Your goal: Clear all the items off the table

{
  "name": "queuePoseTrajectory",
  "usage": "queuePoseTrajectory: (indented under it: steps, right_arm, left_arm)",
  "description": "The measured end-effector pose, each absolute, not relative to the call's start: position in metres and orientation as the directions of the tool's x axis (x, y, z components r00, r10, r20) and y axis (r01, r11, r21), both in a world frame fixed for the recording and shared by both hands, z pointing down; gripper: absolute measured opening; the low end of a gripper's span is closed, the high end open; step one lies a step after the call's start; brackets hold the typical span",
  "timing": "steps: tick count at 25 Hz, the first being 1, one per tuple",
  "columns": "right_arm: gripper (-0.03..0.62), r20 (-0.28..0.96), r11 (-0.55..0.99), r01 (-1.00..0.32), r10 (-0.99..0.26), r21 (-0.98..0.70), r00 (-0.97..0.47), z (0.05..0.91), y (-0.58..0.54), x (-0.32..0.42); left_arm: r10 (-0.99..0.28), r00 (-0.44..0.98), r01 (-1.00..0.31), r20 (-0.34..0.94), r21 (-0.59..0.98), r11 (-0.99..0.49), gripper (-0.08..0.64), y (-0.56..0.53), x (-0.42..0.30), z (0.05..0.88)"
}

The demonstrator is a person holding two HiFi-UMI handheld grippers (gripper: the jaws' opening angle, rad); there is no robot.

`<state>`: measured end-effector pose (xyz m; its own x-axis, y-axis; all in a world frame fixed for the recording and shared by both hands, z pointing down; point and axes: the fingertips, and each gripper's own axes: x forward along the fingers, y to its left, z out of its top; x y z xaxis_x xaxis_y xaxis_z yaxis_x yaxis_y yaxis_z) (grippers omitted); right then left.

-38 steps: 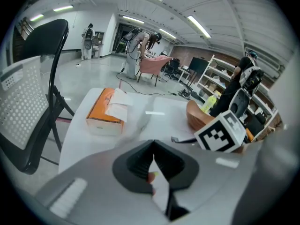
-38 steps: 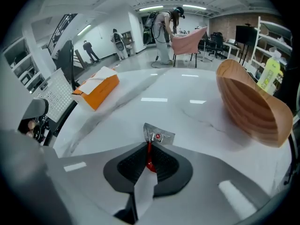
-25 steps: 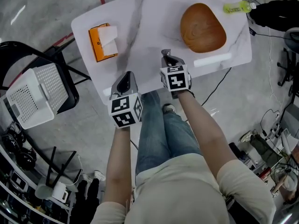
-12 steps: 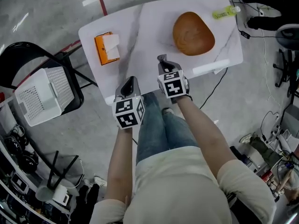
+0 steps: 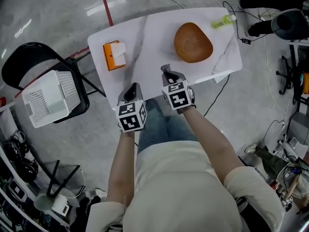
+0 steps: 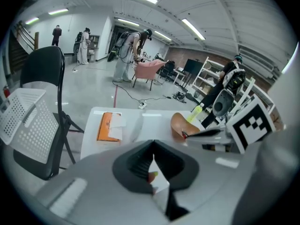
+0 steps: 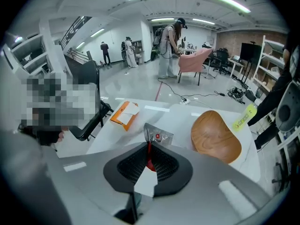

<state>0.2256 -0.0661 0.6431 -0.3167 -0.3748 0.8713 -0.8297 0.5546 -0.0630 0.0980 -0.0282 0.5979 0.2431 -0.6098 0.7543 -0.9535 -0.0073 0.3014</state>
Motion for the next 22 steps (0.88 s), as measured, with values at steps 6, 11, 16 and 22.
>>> queuePoseTrajectory:
  steps: [6, 11, 16, 22]
  right_arm:
    - [0.025, 0.844, 0.583, -0.811, -0.408, -0.053, -0.349, 0.597, -0.068, 0.220]
    - [0.025, 0.818, 0.598, -0.799, -0.430, -0.059, -0.382, 0.568, -0.069, 0.215]
    - [0.025, 0.794, 0.641, -0.766, -0.437, -0.055, -0.423, 0.543, -0.067, 0.213]
    - [0.025, 0.780, 0.710, -0.703, -0.410, -0.052, -0.472, 0.522, -0.058, 0.218]
  left_arm:
    - [-0.628, 0.244, -0.952, 0.739, 0.305, -0.010, 0.009, -0.025, 0.096, 0.563]
    - [-0.647, 0.231, -0.954, 0.727, 0.301, -0.002, 0.009, -0.021, 0.093, 0.542]
    - [-0.675, 0.195, -0.957, 0.712, 0.289, 0.029, 0.009, -0.017, 0.090, 0.522]
    - [-0.703, 0.150, -0.956, 0.695, 0.284, 0.076, 0.009, -0.009, 0.096, 0.504]
